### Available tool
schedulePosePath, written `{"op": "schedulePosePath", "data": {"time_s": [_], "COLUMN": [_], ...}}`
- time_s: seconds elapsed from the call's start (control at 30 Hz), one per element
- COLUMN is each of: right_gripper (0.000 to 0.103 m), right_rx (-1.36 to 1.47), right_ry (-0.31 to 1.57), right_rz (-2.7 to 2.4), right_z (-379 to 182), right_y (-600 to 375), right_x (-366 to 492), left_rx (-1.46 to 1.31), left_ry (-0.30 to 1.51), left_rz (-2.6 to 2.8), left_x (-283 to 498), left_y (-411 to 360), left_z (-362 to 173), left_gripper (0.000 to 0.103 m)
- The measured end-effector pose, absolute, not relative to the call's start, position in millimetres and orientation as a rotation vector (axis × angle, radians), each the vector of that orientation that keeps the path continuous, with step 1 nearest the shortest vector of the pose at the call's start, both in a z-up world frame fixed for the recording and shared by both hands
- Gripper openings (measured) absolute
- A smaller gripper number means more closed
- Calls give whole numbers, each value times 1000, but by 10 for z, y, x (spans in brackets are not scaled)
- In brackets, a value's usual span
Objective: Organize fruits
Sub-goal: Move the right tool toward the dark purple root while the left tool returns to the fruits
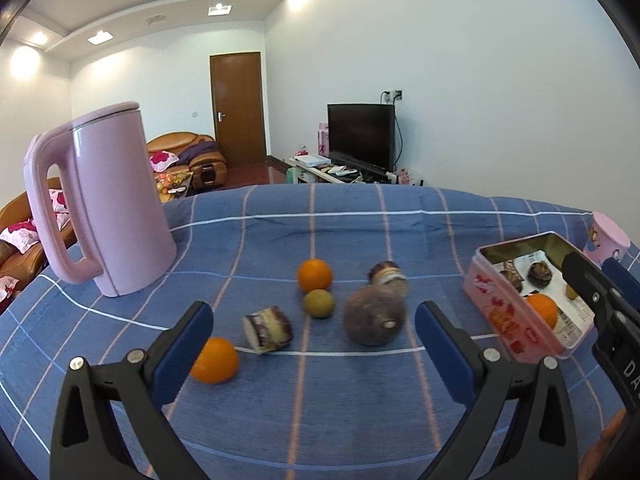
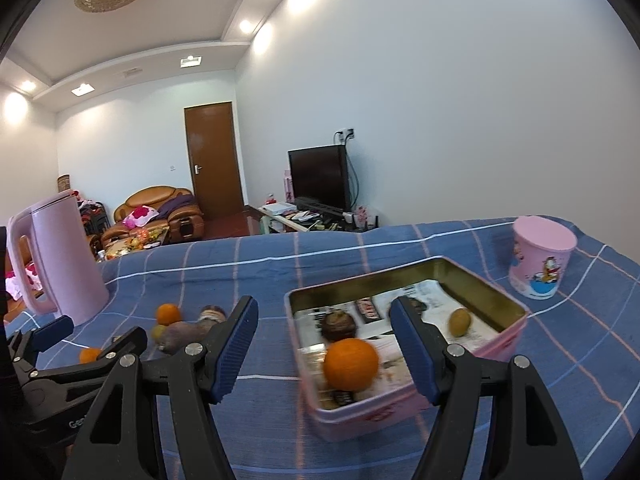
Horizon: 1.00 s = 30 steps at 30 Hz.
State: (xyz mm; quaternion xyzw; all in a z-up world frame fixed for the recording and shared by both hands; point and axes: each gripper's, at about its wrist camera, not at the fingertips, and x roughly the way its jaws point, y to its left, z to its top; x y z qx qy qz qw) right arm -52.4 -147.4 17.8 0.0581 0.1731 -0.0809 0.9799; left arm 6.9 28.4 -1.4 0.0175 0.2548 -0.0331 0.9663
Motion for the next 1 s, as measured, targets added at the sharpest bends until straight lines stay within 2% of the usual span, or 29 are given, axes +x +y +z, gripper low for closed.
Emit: {"op": "schedulePosePath", "data": {"time_s": [0.5, 0.77, 1.0], "right_gripper": [70, 70, 70], "right_rx": [111, 113, 156], "right_ry": [439, 582, 732], "right_rz": [-92, 25, 95], "right_z": [102, -24, -221], "right_y": [-1006, -755, -541], "right_x": [-144, 206, 564], "left_rx": [25, -102, -97], "left_ry": [654, 672, 707], "left_rz": [-30, 1, -39], "left_x": [453, 550, 600], "left_y": [1093, 1600, 1537], "left_z": [-145, -83, -150], "left_gripper": [103, 103, 103]}}
